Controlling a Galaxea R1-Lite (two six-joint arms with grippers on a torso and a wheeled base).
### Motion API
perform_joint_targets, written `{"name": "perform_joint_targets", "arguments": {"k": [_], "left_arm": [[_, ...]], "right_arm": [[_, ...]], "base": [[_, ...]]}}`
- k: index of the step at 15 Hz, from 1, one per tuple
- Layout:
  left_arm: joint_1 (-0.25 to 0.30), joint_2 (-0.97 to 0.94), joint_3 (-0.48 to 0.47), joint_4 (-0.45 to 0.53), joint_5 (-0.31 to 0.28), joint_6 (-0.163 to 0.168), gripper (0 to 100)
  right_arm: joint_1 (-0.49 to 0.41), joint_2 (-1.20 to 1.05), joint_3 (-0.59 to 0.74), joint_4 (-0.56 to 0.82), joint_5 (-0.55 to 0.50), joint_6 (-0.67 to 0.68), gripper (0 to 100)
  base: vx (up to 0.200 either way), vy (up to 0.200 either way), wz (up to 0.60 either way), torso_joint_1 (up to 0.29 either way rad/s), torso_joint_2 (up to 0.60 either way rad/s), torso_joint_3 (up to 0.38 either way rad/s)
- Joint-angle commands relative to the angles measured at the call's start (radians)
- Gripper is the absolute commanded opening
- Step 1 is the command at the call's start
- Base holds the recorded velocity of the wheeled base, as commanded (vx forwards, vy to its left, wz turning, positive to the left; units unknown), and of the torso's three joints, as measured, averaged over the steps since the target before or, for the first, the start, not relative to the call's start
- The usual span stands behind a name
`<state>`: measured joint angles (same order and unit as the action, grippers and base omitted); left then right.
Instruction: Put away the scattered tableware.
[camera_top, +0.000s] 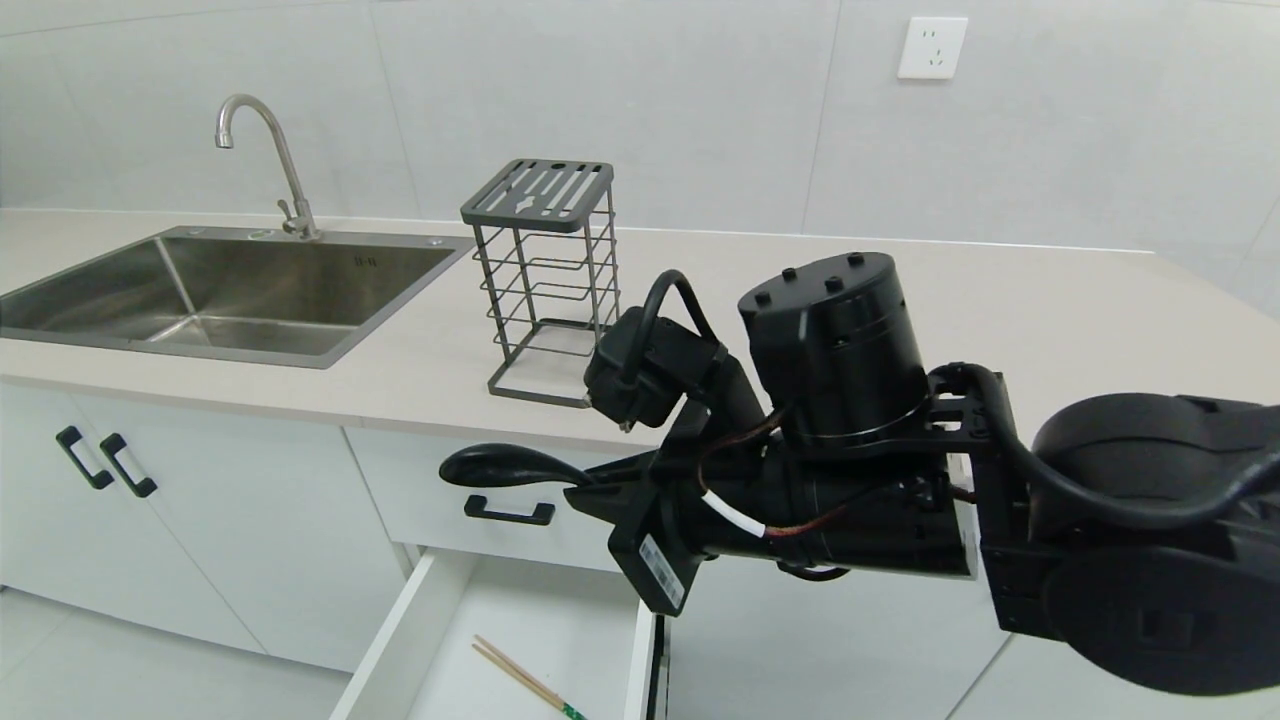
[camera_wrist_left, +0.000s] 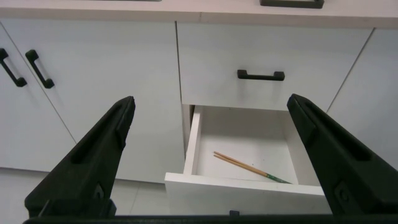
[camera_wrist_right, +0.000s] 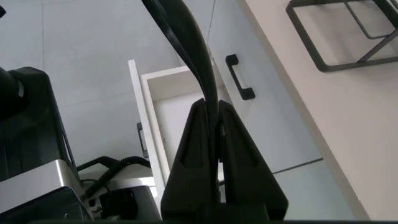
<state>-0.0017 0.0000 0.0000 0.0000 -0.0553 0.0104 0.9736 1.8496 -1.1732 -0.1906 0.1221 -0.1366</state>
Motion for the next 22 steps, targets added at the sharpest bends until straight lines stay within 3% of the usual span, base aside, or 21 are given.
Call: {"name": "perform_joint_targets", "arguments": {"k": [1, 13, 22], "left_arm": [[0.000, 0.002, 0.000, 0.000, 0.000, 0.000, 100], [0.000, 0.002, 0.000, 0.000, 0.000, 0.000, 100], [0.000, 0.002, 0.000, 0.000, 0.000, 0.000, 100]], "right_arm": [[0.000, 0.033, -0.025, 0.008, 0.001, -0.001, 0], [0.002, 0.151, -0.164, 0.126, 0.001, -0.032, 0], [0.005, 0.217, -0.263, 0.174, 0.001, -0.066, 0]], "base": [[0.000, 0.000, 0.00, 0.000, 0.00, 0.000], [0.000, 0.000, 0.00, 0.000, 0.00, 0.000], [0.000, 0.000, 0.00, -0.169, 0.41, 0.237]]}}
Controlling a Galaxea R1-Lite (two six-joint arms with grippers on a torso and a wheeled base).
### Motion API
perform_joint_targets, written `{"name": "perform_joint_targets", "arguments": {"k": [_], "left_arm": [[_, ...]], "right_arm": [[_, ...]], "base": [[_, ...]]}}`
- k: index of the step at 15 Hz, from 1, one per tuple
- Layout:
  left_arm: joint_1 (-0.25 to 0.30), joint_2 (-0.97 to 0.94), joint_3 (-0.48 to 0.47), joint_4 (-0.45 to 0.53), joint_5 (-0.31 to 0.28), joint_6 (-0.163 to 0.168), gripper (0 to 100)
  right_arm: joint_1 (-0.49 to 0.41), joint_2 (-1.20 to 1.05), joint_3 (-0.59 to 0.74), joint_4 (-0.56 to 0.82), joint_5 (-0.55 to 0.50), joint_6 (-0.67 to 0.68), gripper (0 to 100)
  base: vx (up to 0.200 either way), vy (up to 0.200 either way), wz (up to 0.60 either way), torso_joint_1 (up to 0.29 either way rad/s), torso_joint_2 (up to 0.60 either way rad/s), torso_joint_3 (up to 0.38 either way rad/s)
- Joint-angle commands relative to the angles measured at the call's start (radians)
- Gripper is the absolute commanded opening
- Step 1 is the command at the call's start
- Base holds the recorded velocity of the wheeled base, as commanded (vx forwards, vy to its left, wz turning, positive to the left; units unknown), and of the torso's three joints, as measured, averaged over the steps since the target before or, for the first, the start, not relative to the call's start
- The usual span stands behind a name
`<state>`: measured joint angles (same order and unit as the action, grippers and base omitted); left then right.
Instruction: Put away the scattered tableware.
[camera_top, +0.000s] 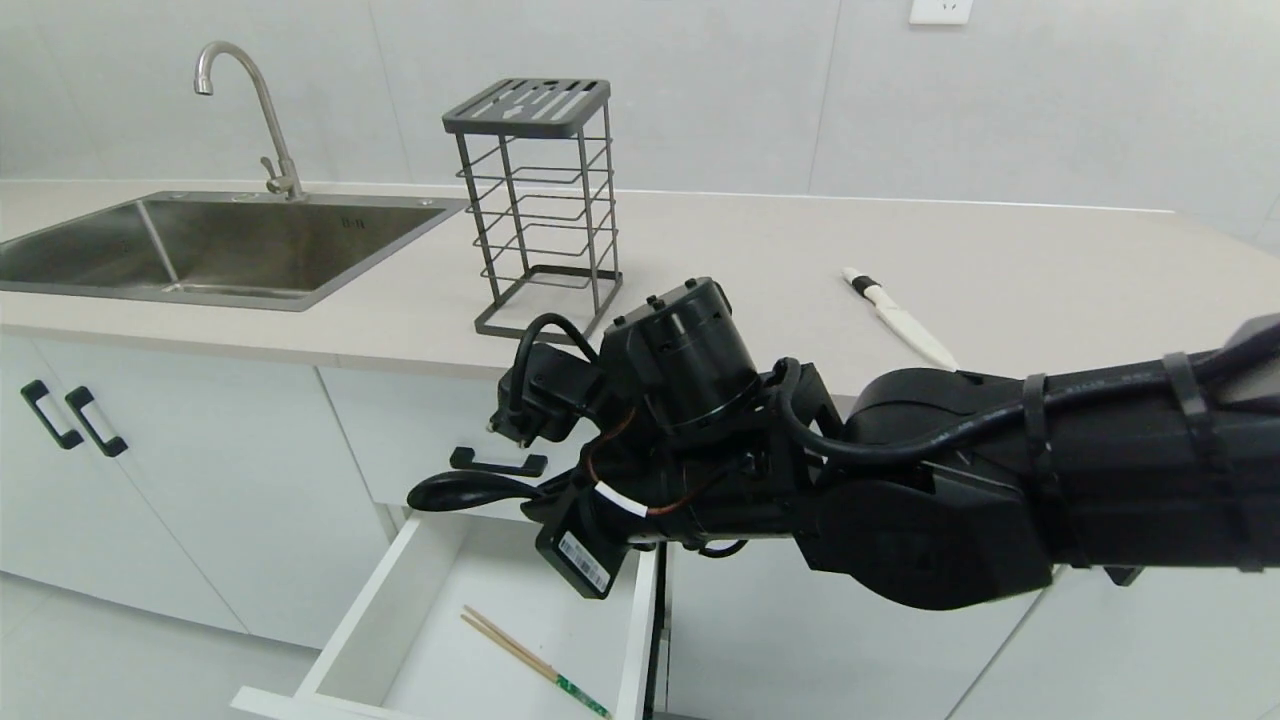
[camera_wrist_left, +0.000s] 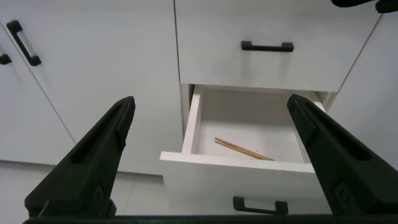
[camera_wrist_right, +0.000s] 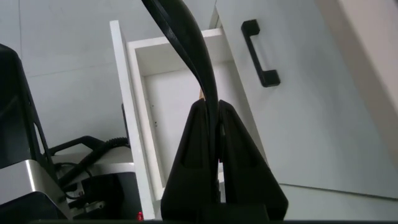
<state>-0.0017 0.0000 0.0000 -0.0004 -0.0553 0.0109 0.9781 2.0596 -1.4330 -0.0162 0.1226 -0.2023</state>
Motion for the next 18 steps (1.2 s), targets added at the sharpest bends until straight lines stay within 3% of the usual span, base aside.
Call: {"name": "perform_joint_targets", "arguments": {"k": [1, 8, 18], "left_arm": [[0.000, 0.002, 0.000, 0.000, 0.000, 0.000, 100], [0.000, 0.002, 0.000, 0.000, 0.000, 0.000, 100], [0.000, 0.002, 0.000, 0.000, 0.000, 0.000, 100]], "right_arm": [[0.004, 0.005, -0.003, -0.001, 0.000, 0.000, 0], [0.002, 0.016, 0.000, 0.002, 0.000, -0.006, 0], [0.004, 0.022, -0.001, 0.010, 0.002, -0.009, 0]], "base": [[0.000, 0.000, 0.00, -0.188, 0.48, 0.281], [0.000, 0.000, 0.00, -0.154, 0.44, 0.279], [0.000, 0.000, 0.00, -0.009, 0.04, 0.021]]}}
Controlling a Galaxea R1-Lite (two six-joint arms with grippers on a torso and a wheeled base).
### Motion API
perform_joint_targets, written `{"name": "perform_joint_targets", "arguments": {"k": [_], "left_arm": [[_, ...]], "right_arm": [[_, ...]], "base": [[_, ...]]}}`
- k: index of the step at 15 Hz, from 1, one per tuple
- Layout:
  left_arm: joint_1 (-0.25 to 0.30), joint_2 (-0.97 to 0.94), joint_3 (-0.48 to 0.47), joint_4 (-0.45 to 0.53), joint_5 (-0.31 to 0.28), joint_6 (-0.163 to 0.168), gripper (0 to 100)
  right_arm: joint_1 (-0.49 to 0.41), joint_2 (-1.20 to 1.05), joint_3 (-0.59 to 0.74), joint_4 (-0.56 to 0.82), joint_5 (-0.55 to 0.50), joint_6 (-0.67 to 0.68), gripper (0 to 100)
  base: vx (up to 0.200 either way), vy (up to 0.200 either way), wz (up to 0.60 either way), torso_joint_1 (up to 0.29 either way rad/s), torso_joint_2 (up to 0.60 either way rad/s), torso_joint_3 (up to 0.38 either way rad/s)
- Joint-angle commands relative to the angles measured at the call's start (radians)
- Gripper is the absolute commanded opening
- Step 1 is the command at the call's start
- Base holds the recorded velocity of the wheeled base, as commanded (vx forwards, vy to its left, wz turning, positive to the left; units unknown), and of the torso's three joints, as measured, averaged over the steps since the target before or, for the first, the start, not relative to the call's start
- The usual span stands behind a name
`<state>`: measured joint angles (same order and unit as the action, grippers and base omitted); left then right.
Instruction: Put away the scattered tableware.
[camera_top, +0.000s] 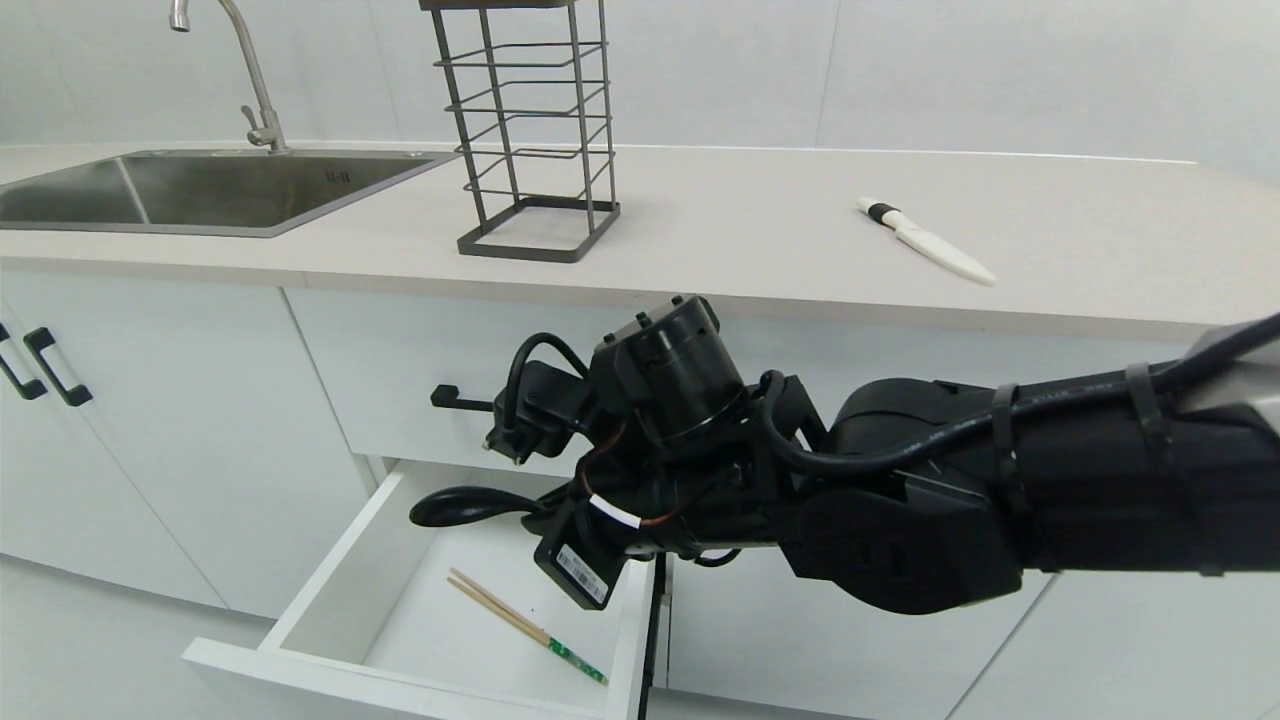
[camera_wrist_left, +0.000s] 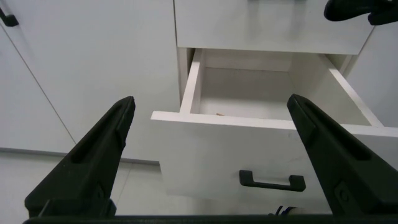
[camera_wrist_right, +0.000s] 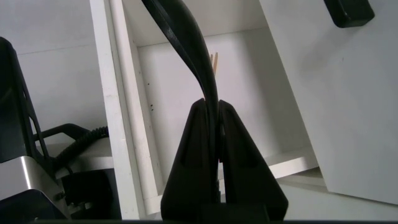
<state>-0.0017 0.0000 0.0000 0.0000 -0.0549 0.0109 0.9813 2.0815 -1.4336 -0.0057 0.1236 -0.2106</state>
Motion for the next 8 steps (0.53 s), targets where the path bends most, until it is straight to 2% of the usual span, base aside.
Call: {"name": "perform_joint_targets", "arguments": {"k": [1, 8], "left_arm": [[0.000, 0.002, 0.000, 0.000, 0.000, 0.000, 100], [0.000, 0.002, 0.000, 0.000, 0.000, 0.000, 100]], "right_arm": [[-0.001, 0.002, -0.001, 0.000, 0.001, -0.001, 0], [-0.004, 0.032, -0.042, 0.000, 0.034, -0.010, 0]], "base": [[0.000, 0.000, 0.00, 0.000, 0.00, 0.000], [0.000, 0.000, 0.00, 0.000, 0.00, 0.000]]}}
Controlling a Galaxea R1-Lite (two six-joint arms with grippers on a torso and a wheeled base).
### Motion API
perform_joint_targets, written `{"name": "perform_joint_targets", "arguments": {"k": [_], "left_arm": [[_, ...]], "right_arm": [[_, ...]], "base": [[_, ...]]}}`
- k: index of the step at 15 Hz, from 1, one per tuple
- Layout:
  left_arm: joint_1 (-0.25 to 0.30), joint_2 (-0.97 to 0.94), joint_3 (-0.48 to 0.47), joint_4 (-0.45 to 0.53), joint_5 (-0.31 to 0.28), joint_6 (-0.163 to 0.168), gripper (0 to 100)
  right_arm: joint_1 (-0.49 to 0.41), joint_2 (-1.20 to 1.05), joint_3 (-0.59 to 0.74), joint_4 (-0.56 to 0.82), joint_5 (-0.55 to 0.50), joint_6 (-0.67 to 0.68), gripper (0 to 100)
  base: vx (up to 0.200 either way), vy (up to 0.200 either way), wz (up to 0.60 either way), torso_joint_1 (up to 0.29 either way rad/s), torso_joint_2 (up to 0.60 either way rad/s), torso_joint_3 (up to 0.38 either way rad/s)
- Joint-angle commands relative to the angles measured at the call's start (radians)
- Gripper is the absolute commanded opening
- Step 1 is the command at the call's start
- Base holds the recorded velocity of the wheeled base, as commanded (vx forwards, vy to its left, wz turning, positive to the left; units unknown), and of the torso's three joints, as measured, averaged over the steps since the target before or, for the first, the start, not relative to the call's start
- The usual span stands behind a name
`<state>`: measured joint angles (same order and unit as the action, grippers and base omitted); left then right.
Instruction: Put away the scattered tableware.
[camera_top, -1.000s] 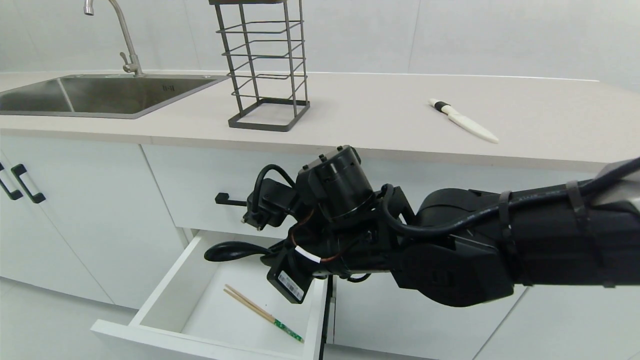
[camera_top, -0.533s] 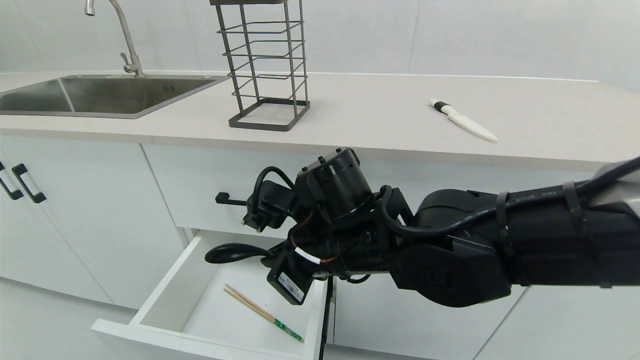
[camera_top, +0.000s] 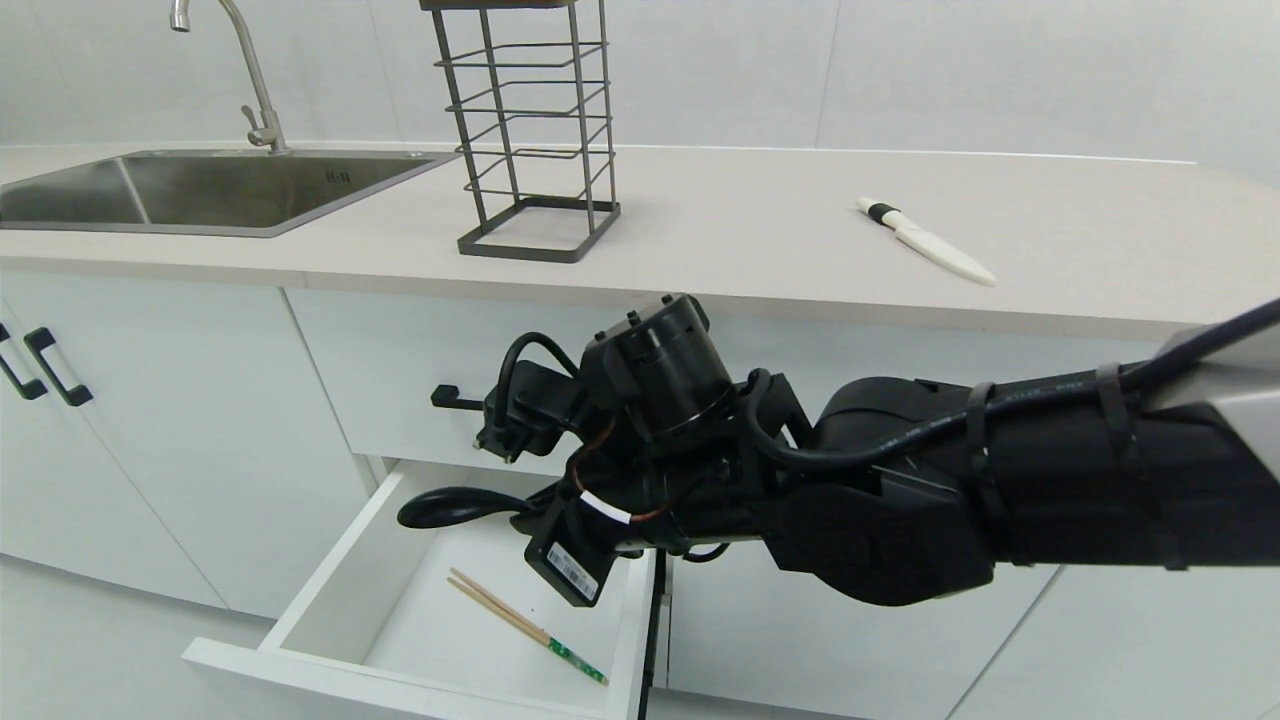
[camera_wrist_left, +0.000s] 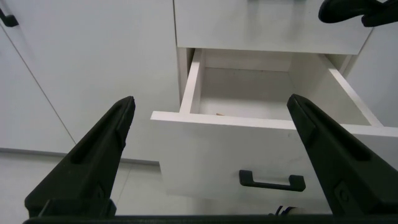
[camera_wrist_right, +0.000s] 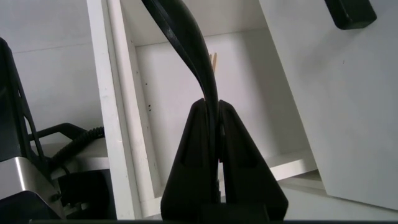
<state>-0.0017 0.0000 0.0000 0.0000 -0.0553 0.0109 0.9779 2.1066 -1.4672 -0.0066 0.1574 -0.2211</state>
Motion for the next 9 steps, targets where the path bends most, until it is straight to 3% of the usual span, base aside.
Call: {"name": "perform_joint_targets", "arguments": {"k": [1, 9], "left_arm": [[0.000, 0.002, 0.000, 0.000, 0.000, 0.000, 100], [0.000, 0.002, 0.000, 0.000, 0.000, 0.000, 100]], "right_arm": [[-0.001, 0.015, -0.016, 0.000, 0.020, 0.000, 0], [-0.024, 0.095, -0.024, 0.037, 0.042, -0.021, 0]], "base": [[0.000, 0.000, 0.00, 0.000, 0.00, 0.000], [0.000, 0.000, 0.00, 0.000, 0.00, 0.000]]}}
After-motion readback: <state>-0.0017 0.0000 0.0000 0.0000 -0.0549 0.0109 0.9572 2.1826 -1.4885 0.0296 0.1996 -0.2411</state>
